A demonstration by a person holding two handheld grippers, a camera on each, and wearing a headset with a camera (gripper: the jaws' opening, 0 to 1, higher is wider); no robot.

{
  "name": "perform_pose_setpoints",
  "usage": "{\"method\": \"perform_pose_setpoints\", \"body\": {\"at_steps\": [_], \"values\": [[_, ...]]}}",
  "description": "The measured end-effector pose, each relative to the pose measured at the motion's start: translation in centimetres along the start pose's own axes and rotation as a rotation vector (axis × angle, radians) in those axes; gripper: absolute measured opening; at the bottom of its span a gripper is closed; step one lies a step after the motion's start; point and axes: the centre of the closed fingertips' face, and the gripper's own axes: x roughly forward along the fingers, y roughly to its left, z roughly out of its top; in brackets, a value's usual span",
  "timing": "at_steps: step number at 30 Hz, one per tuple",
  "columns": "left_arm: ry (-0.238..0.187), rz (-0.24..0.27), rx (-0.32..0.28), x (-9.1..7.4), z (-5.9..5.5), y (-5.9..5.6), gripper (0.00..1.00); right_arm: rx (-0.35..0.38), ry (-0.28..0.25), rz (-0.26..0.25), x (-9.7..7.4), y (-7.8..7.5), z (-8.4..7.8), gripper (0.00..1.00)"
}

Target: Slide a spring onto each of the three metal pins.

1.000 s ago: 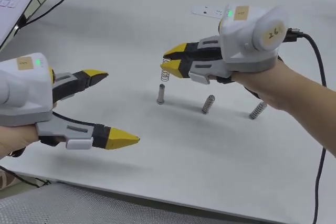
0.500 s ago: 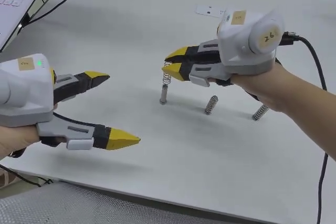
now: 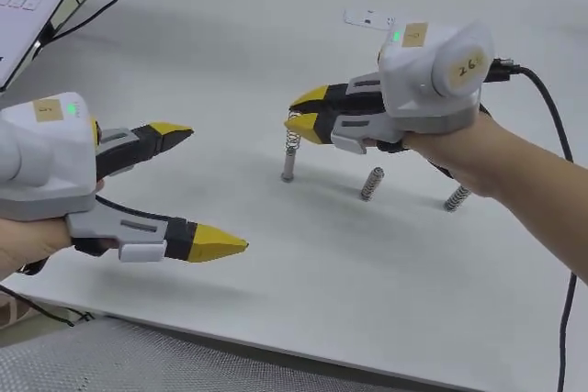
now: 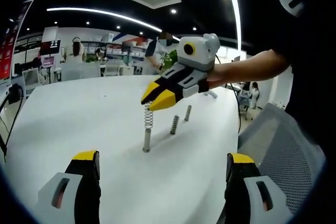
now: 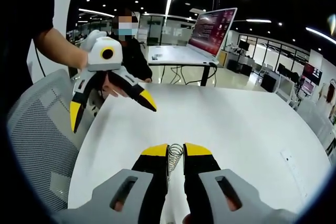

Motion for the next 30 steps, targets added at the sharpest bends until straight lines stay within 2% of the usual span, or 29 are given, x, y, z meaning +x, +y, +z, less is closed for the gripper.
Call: {"method": "perform_pose_setpoints", "body": {"at_steps": [30], "values": [[-0.001,0.000,-0.005,-0.23,-0.24,0.09,0.96,0.017,0.011,0.007,0.82,0.19,-0.94,0.08]]}}
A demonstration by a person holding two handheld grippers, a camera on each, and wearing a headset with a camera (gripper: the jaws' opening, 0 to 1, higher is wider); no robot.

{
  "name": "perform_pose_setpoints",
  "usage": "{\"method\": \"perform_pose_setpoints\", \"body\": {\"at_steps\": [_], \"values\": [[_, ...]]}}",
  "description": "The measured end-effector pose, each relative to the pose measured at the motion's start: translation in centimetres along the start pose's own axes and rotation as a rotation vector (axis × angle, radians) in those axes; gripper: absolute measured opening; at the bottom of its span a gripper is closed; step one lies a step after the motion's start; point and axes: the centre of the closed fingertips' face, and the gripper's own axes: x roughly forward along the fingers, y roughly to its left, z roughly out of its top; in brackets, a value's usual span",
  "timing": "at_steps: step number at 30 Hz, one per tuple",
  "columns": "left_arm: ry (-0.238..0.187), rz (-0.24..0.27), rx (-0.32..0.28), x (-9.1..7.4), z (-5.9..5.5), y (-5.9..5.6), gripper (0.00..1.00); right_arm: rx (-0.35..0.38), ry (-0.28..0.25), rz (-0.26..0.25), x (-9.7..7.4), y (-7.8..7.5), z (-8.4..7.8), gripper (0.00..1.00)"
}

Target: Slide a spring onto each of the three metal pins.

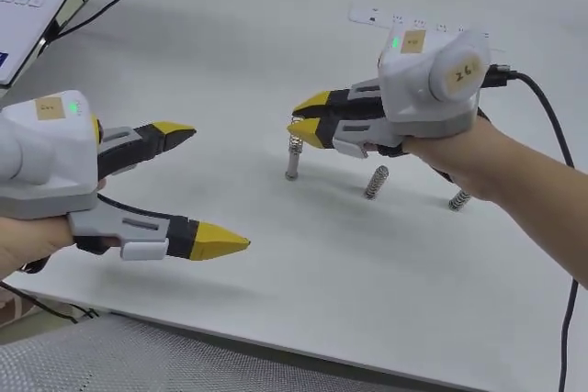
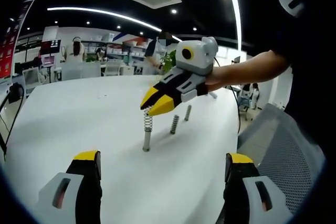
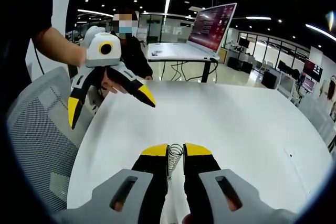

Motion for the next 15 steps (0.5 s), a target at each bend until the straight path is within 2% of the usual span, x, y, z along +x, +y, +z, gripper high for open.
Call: {"method": "perform_pose_setpoints", "body": {"at_steps": [15], "values": [[-0.001,0.003,-0.006,-0.3,-0.1,0.1,0.95,0.016,0.020,-0.007,0.7,0.2,-1.5,0.08]]}}
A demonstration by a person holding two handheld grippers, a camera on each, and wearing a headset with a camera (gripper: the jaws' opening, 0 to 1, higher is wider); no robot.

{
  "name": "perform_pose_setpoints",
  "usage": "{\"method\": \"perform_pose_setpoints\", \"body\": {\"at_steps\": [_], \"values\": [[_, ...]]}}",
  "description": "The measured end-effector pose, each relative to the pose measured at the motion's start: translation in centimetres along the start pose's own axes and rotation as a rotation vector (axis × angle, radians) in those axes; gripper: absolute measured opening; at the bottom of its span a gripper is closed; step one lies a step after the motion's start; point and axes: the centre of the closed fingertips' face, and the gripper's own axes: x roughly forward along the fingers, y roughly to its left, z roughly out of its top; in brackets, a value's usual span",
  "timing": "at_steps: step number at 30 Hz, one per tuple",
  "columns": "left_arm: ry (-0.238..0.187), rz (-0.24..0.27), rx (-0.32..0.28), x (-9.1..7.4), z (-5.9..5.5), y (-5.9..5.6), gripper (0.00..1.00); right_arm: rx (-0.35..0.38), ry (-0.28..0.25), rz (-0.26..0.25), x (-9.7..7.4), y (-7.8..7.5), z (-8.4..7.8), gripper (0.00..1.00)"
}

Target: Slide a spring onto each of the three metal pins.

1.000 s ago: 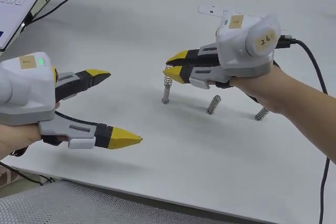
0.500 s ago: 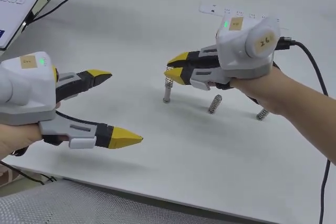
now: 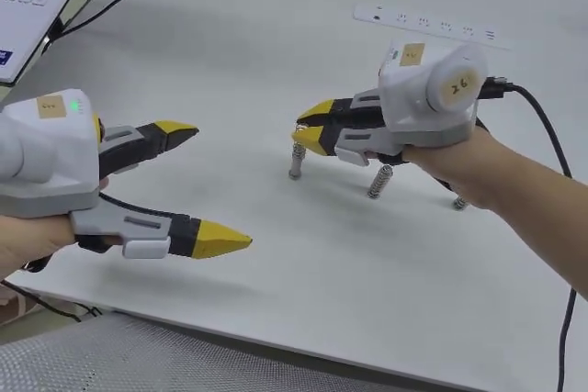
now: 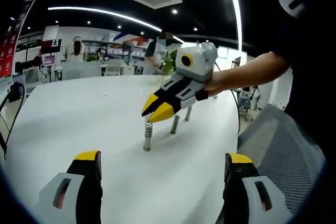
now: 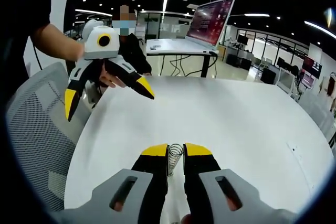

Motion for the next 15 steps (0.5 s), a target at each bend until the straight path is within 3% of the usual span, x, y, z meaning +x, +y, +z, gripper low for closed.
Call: {"method": "perform_pose_setpoints", "body": {"at_steps": [15], "values": [[0.005,-0.001,-0.005,0.1,-0.1,0.0,0.94,-0.016,0.045,0.012,1.2,0.5,-1.6,0.08]]}}
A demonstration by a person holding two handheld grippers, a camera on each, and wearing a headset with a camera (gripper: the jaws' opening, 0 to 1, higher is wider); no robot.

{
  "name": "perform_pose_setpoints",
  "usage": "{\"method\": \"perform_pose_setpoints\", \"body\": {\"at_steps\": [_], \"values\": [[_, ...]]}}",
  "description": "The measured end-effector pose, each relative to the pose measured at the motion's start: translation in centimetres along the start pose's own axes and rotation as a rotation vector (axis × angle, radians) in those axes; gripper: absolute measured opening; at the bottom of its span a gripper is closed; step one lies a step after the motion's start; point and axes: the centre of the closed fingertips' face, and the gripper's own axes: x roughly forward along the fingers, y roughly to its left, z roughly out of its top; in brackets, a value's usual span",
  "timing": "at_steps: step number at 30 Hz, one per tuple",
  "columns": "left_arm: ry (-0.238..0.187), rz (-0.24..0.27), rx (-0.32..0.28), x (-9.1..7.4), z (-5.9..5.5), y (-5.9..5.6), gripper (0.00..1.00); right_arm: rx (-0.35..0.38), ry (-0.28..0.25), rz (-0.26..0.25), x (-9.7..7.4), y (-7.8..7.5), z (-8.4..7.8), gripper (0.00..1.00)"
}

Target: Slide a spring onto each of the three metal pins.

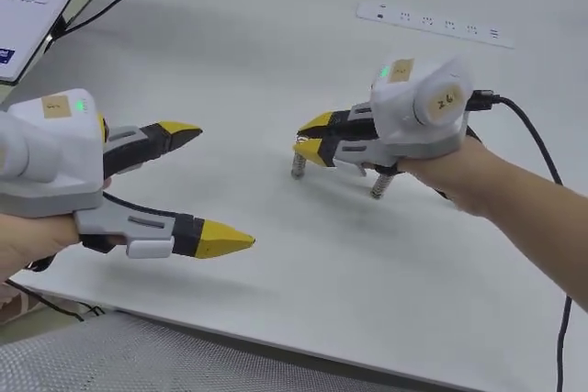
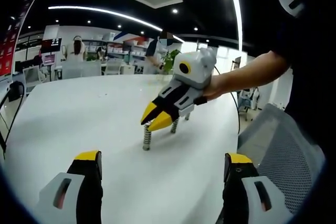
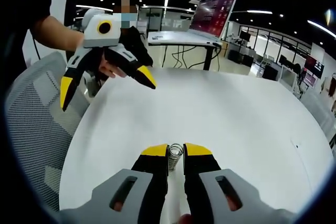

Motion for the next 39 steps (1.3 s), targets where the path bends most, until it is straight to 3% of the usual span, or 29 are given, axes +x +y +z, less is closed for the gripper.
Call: {"method": "perform_pose_setpoints", "body": {"at_steps": [9,18,21,39], "values": [[-0.003,0.000,0.004,0.0,0.1,0.0,0.93,-0.005,0.033,0.009,0.6,0.4,-1.1,0.08],[0.003,-0.004,0.000,0.1,0.0,-0.2,0.93,0.052,0.032,0.002,0.4,0.3,-1.0,0.10],[0.003,-0.003,0.003,0.2,0.1,-0.2,0.94,0.070,-0.001,-0.014,0.2,0.1,-0.5,0.14],[-0.001,-0.014,0.025,0.9,1.6,-0.4,0.94,0.118,-0.060,-0.016,-2.0,0.3,0.8,0.30]]}}
